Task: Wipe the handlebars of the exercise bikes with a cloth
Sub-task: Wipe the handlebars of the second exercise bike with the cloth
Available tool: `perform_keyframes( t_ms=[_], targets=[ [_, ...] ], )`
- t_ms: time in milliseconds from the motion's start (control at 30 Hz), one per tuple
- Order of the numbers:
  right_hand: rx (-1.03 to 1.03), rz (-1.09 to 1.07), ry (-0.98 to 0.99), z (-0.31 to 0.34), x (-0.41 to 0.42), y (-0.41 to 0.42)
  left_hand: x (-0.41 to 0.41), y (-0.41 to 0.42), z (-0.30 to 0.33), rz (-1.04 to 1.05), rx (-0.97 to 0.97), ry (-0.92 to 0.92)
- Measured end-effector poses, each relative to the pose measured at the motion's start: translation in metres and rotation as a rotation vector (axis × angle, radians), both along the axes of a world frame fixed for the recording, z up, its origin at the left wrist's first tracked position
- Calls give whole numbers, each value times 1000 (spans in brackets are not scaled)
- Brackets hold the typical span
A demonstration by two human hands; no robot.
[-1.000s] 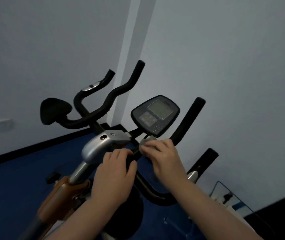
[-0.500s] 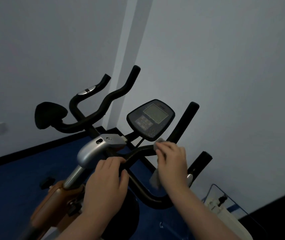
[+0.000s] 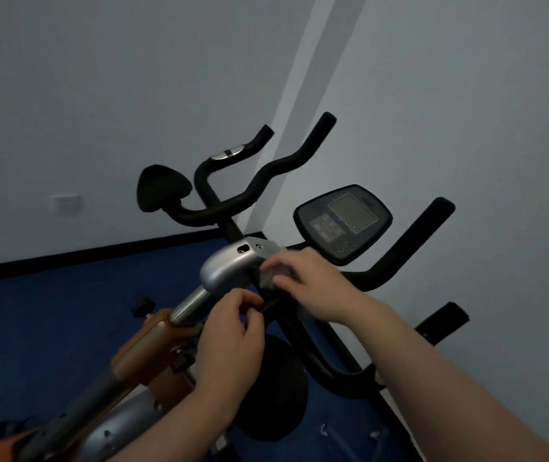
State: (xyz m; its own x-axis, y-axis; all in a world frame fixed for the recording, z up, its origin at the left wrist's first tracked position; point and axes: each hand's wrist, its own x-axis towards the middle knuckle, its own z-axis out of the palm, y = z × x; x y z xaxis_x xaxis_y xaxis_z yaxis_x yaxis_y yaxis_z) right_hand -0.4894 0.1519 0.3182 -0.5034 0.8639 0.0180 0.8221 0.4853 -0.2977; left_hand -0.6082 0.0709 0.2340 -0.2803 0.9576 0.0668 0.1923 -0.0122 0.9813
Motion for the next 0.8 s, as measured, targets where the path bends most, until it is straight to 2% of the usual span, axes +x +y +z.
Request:
perform_keyframes(
  t_ms=[67,100,200,367,467,533,600,667,800],
  targets=[
    [-47,125,-185,-6,-3,3,0,0,-1,-2,3,9],
    [-74,154,-215,-4,-1,7,-1,-1,-1,-3,4,5],
    [-144,110,-212,9,8,23,-1,-1,-2,-19,-14,-14],
    [-69,192,-206,-10,-11,11,0,0,-3,3,32,-3],
    [-99,106,-142,-2,4,13,-1,0,-3,-16,28,17],
    [-28,61,-168,-3,8,11,-2,0,-4,-20,27,29],
    [161,11,-176,-11,8,3,-2,-1,-4,-29,28,43],
    [327,-86,-54,-16,10,-11,-4,-3,-3,-46,42,64],
    [434,-283,210,-23,22,-43,-9,-8,-2,-122,96,173]
  ],
)
